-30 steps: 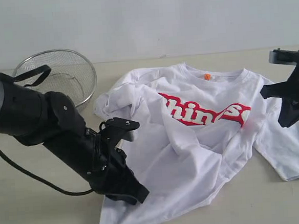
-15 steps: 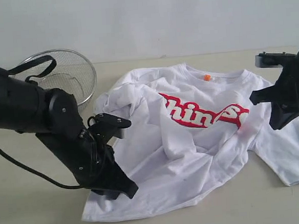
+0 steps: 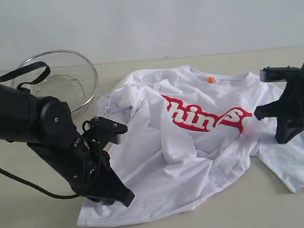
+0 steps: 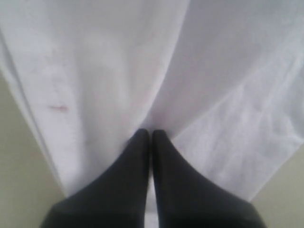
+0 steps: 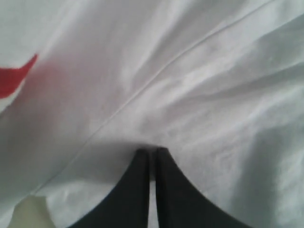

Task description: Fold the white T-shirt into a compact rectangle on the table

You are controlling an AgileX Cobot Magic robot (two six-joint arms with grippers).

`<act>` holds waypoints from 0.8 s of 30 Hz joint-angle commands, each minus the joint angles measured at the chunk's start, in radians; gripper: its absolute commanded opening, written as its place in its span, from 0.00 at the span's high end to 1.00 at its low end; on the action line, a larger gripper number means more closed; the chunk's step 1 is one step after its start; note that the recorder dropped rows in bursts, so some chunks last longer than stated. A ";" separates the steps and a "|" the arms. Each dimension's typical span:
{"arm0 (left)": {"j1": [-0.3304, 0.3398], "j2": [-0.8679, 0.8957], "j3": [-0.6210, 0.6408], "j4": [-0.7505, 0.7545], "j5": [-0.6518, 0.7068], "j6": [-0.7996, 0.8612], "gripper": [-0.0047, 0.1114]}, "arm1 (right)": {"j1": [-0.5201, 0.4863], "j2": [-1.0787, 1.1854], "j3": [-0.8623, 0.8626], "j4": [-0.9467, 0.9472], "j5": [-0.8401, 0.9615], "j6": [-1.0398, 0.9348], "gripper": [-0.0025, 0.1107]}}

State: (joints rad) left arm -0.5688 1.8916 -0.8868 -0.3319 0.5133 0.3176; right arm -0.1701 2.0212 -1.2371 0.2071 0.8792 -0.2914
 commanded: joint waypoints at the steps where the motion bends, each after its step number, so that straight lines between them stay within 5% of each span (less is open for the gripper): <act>1: 0.001 -0.005 0.055 0.068 0.085 -0.012 0.92 | 0.001 0.087 0.003 -0.016 -0.030 0.016 0.98; 16: 0.001 -0.043 0.059 0.018 0.171 -0.126 0.92 | -0.117 0.353 -0.386 -0.153 0.016 0.100 0.98; 24: -0.057 -0.043 0.062 -0.324 0.181 0.090 0.92 | -0.117 0.433 -0.581 -0.137 0.126 0.091 0.98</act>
State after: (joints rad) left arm -0.5870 1.8427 -0.8366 -0.5258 0.6519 0.3032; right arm -0.2689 2.3654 -1.8039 0.1852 1.1928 -0.1932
